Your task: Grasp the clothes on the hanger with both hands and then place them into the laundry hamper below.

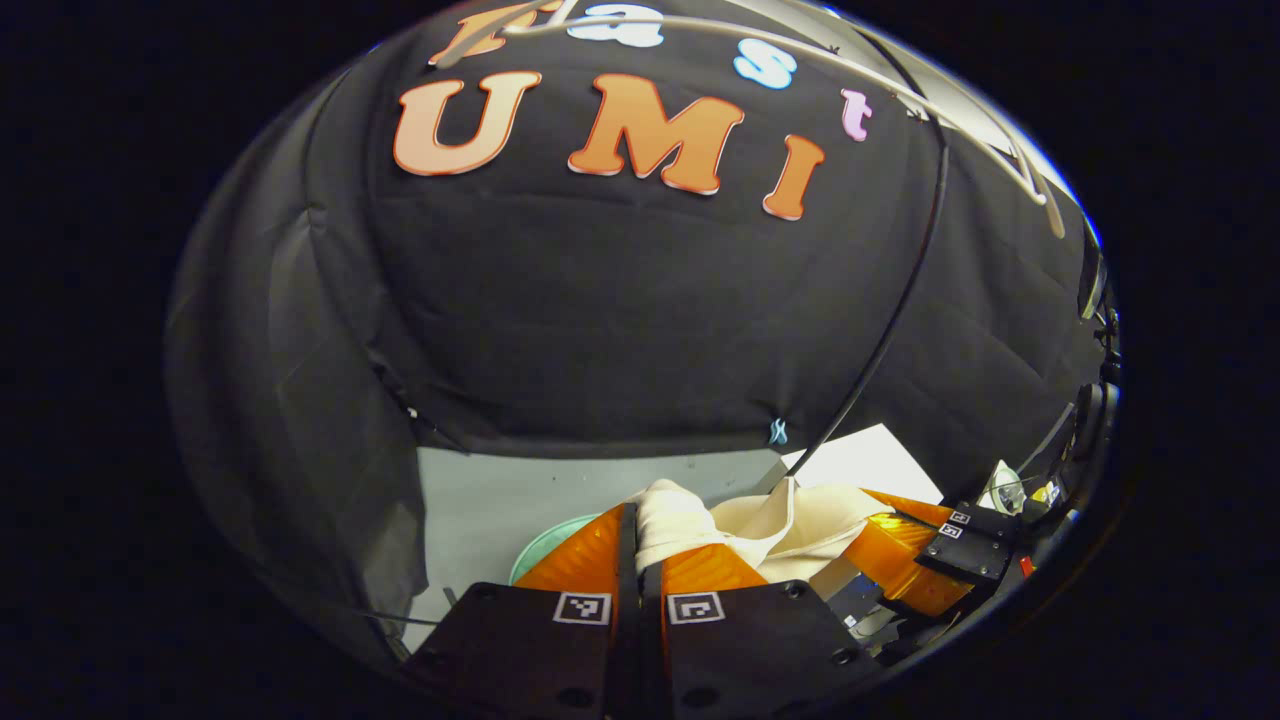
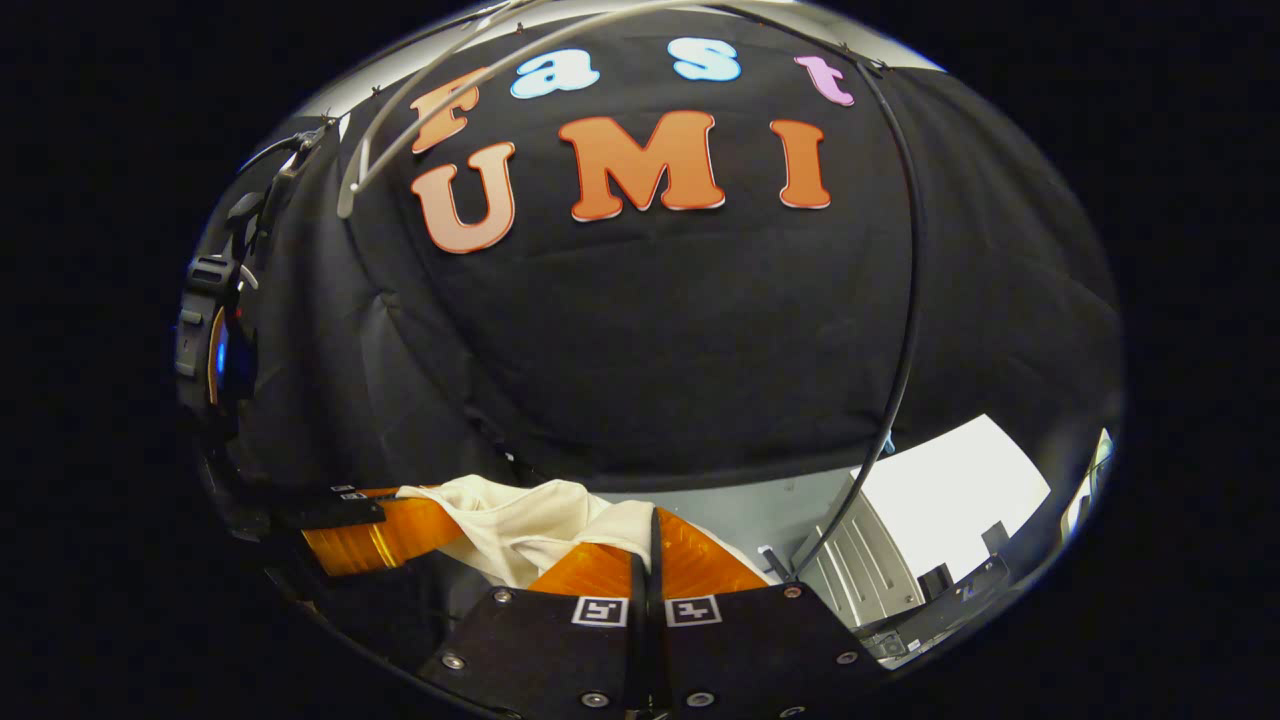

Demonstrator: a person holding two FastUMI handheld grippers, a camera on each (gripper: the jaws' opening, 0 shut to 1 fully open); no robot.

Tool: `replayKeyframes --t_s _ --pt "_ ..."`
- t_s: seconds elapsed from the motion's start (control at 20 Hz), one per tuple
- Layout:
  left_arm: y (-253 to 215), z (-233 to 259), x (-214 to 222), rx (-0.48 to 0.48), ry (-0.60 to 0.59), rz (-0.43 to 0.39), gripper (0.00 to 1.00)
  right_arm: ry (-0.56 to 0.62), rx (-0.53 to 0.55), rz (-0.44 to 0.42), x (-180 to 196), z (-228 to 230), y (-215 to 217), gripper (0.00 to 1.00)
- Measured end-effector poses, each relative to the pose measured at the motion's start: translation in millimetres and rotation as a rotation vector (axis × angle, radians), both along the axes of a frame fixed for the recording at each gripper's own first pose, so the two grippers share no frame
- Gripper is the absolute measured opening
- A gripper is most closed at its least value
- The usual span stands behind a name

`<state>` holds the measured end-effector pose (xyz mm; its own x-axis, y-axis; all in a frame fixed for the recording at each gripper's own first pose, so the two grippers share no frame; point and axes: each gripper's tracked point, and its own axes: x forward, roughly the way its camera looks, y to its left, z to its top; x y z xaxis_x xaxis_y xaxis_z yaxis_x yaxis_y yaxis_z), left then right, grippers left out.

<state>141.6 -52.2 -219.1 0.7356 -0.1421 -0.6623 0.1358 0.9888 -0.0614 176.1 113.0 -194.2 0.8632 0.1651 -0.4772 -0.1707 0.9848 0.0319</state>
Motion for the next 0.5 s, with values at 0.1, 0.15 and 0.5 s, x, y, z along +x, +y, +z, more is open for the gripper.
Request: replayKeyframes --t_s 0.1,0.15,0.5 --pt "6.1 -19.7 -7.0 -0.003 0.054 0.013 0.07 0.049 -0.016 -0.002 0.4 -23.8 -1.3 0.0" --pt "8.1 -32.8 -5.7 -0.003 0.082 0.016 0.07 0.071 -0.026 -0.004 1.8 -36.6 -4.2 0.0" --pt "31.6 -98.3 -24.5 0.013 0.297 0.077 0.08 0.251 -0.02 -0.034 -4.5 -106.9 -6.3 0.05"
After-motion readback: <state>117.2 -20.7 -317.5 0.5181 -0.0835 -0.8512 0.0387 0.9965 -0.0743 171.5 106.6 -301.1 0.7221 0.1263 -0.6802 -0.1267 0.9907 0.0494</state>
